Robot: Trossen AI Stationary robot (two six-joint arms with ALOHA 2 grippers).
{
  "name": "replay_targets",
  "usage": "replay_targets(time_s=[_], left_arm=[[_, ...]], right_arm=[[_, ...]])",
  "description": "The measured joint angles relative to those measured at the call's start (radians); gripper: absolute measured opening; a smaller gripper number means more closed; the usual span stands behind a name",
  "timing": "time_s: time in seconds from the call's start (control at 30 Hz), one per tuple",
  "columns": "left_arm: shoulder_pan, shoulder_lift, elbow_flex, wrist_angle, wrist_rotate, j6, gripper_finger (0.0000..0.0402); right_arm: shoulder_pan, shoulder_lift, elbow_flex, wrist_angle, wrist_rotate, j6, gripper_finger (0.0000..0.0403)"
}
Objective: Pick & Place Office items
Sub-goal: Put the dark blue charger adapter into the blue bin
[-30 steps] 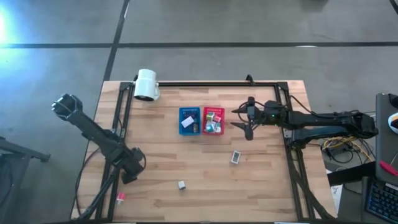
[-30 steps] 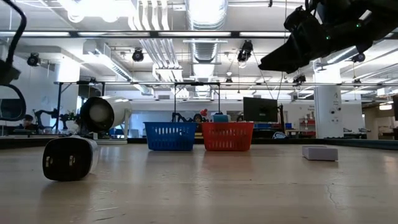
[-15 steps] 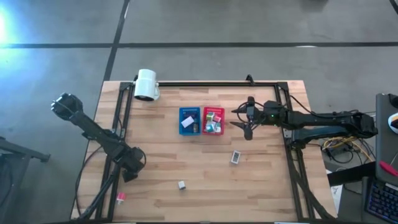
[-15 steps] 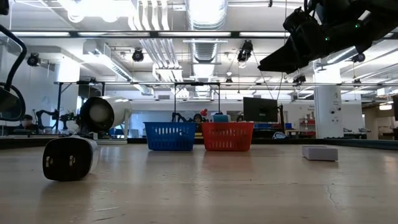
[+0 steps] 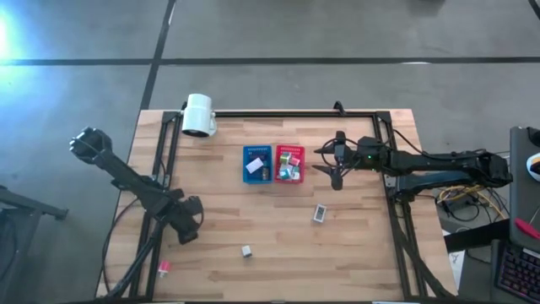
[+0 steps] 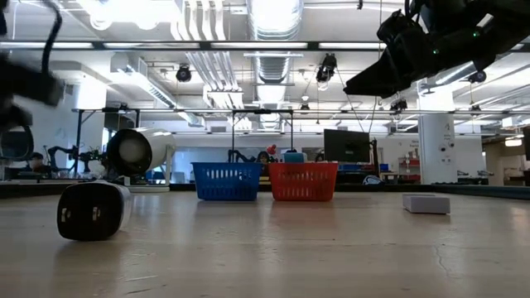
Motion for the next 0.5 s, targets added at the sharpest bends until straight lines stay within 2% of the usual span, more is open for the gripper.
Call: replay_targets(time_s=[0.13, 0.23, 0.3, 0.4, 0.5], left_arm=[[0.092, -0.004, 0.161, -0.035, -0.117, 0.15, 0.0128], [0.258, 0.004, 0.306, -0.066, -0.211, 0.333, 0.0128], [0.4, 0.019, 0.399, -0.026, -0.242, 0.485, 0.0128], [0.602, 0.082, 0.505, 0.114, -0.229, 0.793, 0.0128], [0.773, 0.203, 0.58, 0.287, -0.118, 1.024, 0.0128]], right_arm=[[0.0, 0.0, 0.0, 0.007, -0.001, 0.008, 0.0237], [0.0, 0.001, 0.0, 0.033, -0.002, 0.019, 0.0239], [0.0, 0.001, 0.0, 0.045, -0.003, 0.019, 0.0239], [0.0, 0.003, 0.0, 0.048, -0.007, 0.009, 0.0237], [0.0, 0.005, 0.0, 0.047, -0.009, -0.049, 0.0235]])
